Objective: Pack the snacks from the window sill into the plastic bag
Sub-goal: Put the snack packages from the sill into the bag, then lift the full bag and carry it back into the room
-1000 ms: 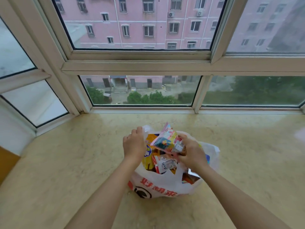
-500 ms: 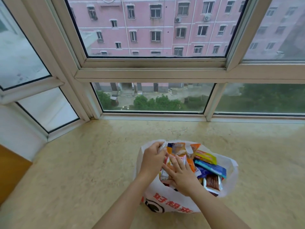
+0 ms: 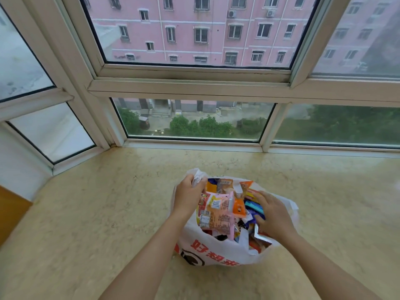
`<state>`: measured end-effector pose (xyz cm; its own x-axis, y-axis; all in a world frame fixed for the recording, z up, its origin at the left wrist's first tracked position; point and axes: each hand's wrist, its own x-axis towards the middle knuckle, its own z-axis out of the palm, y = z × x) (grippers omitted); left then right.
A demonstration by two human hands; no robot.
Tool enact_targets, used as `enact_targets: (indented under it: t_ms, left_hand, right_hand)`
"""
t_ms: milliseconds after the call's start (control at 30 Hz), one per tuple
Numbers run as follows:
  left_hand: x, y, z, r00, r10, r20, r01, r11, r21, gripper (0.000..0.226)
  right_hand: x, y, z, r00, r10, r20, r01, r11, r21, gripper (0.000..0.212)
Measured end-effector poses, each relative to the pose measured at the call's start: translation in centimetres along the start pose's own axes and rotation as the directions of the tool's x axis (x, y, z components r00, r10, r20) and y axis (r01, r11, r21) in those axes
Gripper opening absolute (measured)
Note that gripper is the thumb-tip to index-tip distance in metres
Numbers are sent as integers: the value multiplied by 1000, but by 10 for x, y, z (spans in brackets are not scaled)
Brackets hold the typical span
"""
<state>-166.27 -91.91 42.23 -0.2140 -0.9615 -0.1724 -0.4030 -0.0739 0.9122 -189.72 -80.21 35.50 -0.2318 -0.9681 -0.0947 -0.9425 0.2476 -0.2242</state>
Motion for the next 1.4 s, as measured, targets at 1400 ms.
enact_targets:
  t_ms: [1400]
  left_hand:
    - [1, 71, -47, 990, 10, -140, -68, 905, -421, 23]
  right_hand:
    - [4, -31, -144, 825, 543, 160, -152, -60, 987, 15]
